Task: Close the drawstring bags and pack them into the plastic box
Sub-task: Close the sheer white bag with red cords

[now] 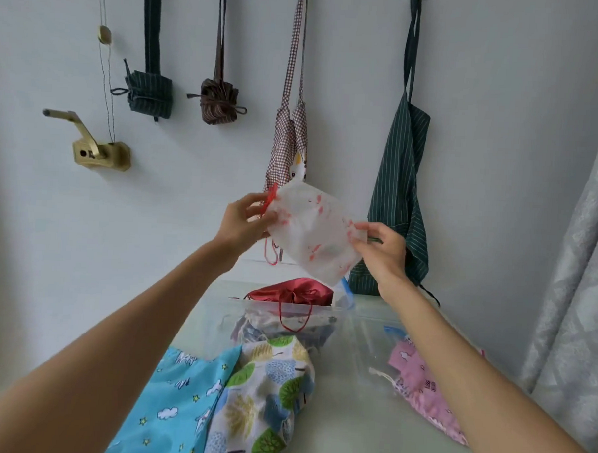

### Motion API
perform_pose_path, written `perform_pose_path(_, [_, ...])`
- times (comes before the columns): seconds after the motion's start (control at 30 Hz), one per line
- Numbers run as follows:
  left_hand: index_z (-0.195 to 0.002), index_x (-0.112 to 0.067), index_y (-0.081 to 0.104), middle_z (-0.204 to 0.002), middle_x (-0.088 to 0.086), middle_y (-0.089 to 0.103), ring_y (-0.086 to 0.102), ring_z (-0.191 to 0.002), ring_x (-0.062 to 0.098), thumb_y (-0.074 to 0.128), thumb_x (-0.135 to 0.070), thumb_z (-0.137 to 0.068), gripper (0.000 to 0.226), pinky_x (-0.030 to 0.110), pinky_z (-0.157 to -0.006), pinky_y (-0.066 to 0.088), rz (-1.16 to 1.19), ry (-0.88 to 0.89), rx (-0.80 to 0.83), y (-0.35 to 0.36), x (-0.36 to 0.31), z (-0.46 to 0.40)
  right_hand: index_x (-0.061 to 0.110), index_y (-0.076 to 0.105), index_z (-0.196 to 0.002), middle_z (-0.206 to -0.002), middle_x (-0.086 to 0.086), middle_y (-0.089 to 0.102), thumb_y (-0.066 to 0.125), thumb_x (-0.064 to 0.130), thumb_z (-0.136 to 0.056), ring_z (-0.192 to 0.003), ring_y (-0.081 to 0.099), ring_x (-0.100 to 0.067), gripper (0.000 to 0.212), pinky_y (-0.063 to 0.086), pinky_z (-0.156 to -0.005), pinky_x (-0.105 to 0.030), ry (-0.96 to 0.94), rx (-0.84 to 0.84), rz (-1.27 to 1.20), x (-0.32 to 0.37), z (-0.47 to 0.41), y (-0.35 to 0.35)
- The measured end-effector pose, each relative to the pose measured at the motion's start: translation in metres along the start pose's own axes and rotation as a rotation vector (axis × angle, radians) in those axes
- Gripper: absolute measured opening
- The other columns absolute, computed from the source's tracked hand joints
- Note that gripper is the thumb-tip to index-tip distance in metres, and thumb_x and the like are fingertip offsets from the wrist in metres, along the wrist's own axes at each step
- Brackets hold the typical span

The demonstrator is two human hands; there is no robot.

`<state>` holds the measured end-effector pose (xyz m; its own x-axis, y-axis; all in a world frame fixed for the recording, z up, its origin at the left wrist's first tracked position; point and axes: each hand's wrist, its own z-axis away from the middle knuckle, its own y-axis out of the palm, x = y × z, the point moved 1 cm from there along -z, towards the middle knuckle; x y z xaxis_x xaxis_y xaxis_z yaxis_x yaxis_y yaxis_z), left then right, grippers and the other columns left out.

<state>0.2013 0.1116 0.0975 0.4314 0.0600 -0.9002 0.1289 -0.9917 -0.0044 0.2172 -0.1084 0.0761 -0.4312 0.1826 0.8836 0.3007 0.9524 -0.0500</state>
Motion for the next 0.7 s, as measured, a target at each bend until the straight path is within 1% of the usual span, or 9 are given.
perform_pose_path(0.1, [-0.121,-0.019,0.058,-0.113,0.009,0.063,0.058,-0.114,0.03,0.066,-0.008,-0.081,0.042,0.035,-0.089,0.049,-0.548,-0.181,-0.073,-0.023,0.042,-0.007,0.02,0.068,-0.091,-0.104,0.0,0.069,0.07,0.006,-0.081,-0.094,0.065,-0.018,0.017,0.055,-0.08,-0.03,-0.094,0.105,0.25,-0.022,-0.008,0.019])
perform_pose_path(0.17, [-0.142,-0.022,0.036,-0.142,0.013,0.042,0.039,-0.132,0.034,0.065,-0.017,-0.083,0.066,0.043,-0.105,0.037,-1.022,-0.268,-0.035,-0.028,0.054,-0.003,0.019,0.069,-0.106,-0.12,-0.001,0.065,0.063,0.003,-0.085,-0.106,0.061,-0.017,0.027,0.05,-0.094,-0.032,-0.022,0.421,0.449,-0.04,-0.004,0.03])
perform_pose_path(0.2, [-0.146,-0.025,0.028,-0.15,0.013,0.031,0.029,-0.137,0.034,0.064,-0.024,-0.085,0.071,0.047,-0.109,0.032,-1.126,-0.182,-0.006,-0.026,0.055,0.0,0.02,0.068,-0.111,-0.125,0.001,0.063,0.06,0.006,-0.088,-0.113,0.058,-0.016,0.029,0.046,-0.1,-0.034,0.006,0.561,0.519,-0.047,0.0,0.037])
perform_pose_path(0.27, [-0.147,-0.03,0.025,-0.156,0.008,0.019,0.018,-0.142,0.032,0.059,-0.043,-0.088,0.07,0.051,-0.114,0.023,-1.11,0.049,0.18,-0.01,0.052,0.001,0.023,0.065,-0.117,-0.129,0.005,0.06,0.057,0.018,-0.092,-0.122,0.052,-0.015,0.027,0.036,-0.107,-0.031,0.045,0.694,0.561,-0.049,0.009,0.044])
perform_pose_path(0.3, [-0.147,-0.032,0.024,-0.158,0.005,0.016,0.013,-0.144,0.03,0.057,-0.052,-0.086,0.073,0.052,-0.116,0.018,-1.099,0.072,0.351,-0.002,0.055,0.0,0.022,0.063,-0.121,-0.132,0.005,0.057,0.054,0.021,-0.094,-0.127,0.048,-0.015,0.028,0.031,-0.107,-0.025,0.083,0.738,0.544,-0.049,0.014,0.05])
perform_pose_path(0.4, [-0.147,-0.039,0.018,-0.159,-0.002,0.011,0.005,-0.147,0.026,0.056,-0.073,-0.072,0.092,0.055,-0.117,0.01,-1.206,-0.166,0.7,0.017,0.074,-0.006,0.017,0.059,-0.126,-0.141,0.001,0.048,0.045,0.021,-0.097,-0.134,0.038,-0.017,0.032,0.025,-0.104,-0.024,0.213,0.794,0.516,-0.047,0.014,0.059])
perform_pose_path(0.47, [-0.147,-0.04,0.018,-0.158,-0.003,0.016,0.014,-0.145,0.025,0.052,-0.079,-0.069,0.093,0.053,-0.116,0.016,-1.217,-0.295,0.754,0.018,0.076,-0.012,0.02,0.063,-0.122,-0.141,-0.001,0.049,0.045,0.028,-0.096,-0.134,0.038,-0.02,0.032,0.027,-0.11,-0.032,0.188,0.767,0.567,-0.047,0.008,0.056])
perform_pose_path(0.57, [-0.149,-0.033,0.018,-0.158,-0.001,0.017,0.015,-0.146,0.025,0.028,-0.071,-0.086,0.074,0.049,-0.118,0.008,-1.291,-0.337,0.889,0.01,0.076,-0.018,0.035,0.06,-0.122,-0.143,0.004,0.046,0.051,0.047,-0.09,-0.134,0.038,-0.02,0.035,0.029,-0.111,-0.043,0.029,0.773,0.736,-0.05,0.003,0.047])
perform_pose_path(0.7, [-0.148,-0.03,0.024,-0.156,0.0,0.021,0.025,-0.142,0.029,0.032,-0.055,-0.095,0.059,0.044,-0.115,0.022,-1.371,-0.46,0.885,0.001,0.082,-0.02,0.038,0.047,-0.134,-0.149,0.005,0.037,0.05,0.051,-0.09,-0.138,0.032,-0.018,0.046,0.024,-0.114,-0.035,0.189,1.102,0.787,-0.052,0.002,0.049])
